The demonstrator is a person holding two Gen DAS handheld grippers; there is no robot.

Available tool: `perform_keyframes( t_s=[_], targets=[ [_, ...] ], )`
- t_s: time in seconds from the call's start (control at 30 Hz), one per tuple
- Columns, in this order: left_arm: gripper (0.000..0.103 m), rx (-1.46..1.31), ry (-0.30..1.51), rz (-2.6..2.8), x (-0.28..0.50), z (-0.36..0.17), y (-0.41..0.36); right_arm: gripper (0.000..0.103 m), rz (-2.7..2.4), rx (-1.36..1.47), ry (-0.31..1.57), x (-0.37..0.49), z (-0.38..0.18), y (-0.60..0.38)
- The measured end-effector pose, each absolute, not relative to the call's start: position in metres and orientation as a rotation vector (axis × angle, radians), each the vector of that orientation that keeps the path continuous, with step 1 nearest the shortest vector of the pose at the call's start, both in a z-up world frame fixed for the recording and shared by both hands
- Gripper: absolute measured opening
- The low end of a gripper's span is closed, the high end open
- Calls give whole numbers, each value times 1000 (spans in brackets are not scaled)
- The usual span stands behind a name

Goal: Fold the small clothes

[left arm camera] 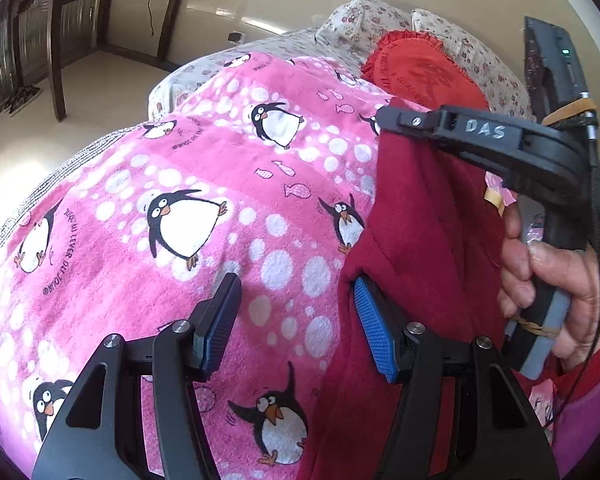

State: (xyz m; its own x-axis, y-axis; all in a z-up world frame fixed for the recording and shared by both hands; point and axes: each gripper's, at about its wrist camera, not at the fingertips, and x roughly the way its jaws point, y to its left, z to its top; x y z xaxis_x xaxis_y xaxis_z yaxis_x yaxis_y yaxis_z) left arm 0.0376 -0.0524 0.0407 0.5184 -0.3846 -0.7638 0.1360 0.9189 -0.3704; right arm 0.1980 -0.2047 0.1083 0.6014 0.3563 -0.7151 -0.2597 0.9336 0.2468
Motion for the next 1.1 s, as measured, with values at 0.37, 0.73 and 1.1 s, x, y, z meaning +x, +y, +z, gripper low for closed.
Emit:
perform_keyframes(
  t_s=[0.37,0.73,1.1],
  targets=[
    [59,-177,860,-331,29,74,-59,50,159,152,843,27,119,-324],
    [60,-18,959,-292,43,32,-109,42,36,6,1043,-12,53,-402],
    [61,-71,958,-285,41,34,-103,4,-36,-295,945,-10,74,-391]
  ],
)
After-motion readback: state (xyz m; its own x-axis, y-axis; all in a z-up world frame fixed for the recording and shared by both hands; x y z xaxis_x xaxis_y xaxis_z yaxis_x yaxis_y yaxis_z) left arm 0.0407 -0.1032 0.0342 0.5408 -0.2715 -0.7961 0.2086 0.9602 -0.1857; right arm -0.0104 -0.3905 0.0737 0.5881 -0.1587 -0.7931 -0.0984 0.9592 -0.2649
